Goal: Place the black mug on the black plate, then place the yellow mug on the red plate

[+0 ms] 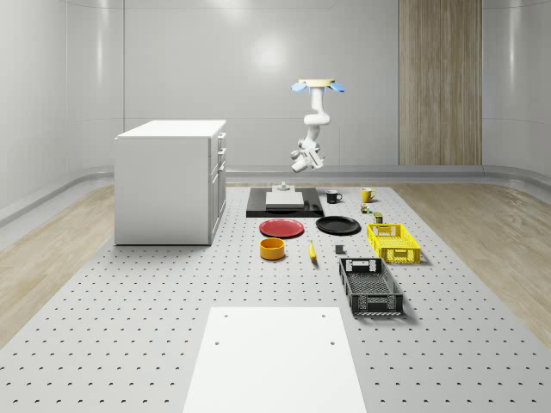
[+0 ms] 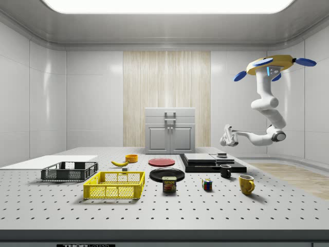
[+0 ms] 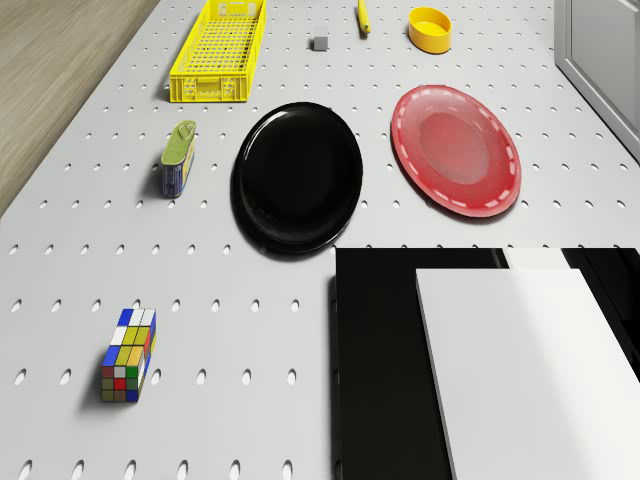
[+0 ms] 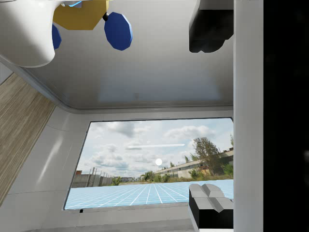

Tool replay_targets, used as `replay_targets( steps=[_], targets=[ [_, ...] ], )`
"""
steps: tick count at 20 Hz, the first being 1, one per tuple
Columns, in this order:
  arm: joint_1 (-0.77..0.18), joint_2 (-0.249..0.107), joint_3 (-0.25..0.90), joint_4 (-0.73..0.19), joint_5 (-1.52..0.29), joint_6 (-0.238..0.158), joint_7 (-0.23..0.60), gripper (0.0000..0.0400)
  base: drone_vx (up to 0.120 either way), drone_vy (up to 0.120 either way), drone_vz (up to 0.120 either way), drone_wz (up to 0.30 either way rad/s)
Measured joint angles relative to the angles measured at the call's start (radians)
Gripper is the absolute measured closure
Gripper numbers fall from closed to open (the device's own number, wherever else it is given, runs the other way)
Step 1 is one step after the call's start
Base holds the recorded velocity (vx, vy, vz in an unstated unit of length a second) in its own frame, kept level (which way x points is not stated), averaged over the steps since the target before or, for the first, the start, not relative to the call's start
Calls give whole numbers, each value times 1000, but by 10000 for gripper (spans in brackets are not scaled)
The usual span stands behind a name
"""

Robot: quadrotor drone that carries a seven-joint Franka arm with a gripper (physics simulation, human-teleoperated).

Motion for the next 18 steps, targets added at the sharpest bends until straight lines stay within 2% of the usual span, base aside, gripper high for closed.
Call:
replay_targets(
  steps=[4,8,11,13,18],
  targets=[
    [-148,-57,249,-257,-452,-8,143,0,0,0,-120,0],
    [-357,-112,437,-457,-825,-82,321,0,0,0,-120,0],
    [-510,-150,530,-531,-993,-152,431,0,0,0,-120,0],
    [-593,-173,573,-557,-1059,-191,486,0,100,0,-120,0],
    [-727,-222,639,-582,-1136,-247,574,0,120,0,-120,0]
  ],
)
